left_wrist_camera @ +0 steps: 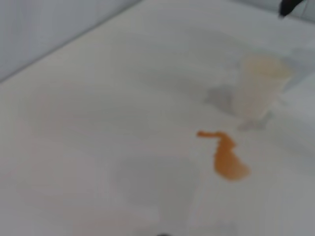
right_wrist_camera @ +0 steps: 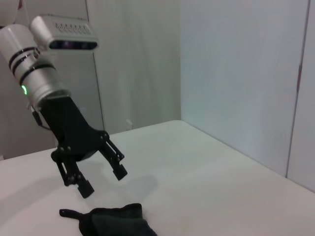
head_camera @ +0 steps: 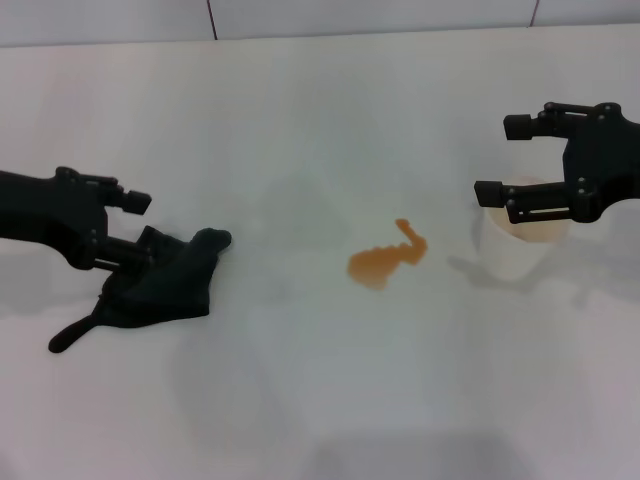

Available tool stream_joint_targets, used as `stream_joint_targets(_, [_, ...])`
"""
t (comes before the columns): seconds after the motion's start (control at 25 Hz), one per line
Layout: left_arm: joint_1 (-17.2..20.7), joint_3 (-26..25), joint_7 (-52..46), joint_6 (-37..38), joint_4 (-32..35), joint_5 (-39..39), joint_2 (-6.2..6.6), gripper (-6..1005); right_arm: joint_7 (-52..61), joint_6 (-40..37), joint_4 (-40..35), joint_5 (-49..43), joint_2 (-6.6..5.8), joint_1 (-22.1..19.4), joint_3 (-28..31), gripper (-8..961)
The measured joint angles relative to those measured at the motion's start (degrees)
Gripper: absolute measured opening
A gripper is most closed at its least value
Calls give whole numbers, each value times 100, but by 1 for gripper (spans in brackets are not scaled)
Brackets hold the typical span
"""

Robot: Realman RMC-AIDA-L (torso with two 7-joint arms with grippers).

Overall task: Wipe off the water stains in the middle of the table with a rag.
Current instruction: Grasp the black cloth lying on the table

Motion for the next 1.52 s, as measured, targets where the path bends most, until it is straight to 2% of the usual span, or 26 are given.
stream_joint_targets(0.4, [-46,45,96,-575,-546,581,-157,829,-3,31,64,75,10,-5,-160,859])
stream_joint_targets(0.64, [-80,53,161,-796,-819,723,-170,829,-28,35,79,101,10,-33,-219,860])
stream_joint_targets(1.04, [-97,47,206,-1149,-891,857,-157,829,-29,40,153,104,11,-44,-232,860])
stream_joint_targets(1.52, [-335,195,398,-1526,-1316,893,-236,823,-34,66,224,104,10,-43,-228,860])
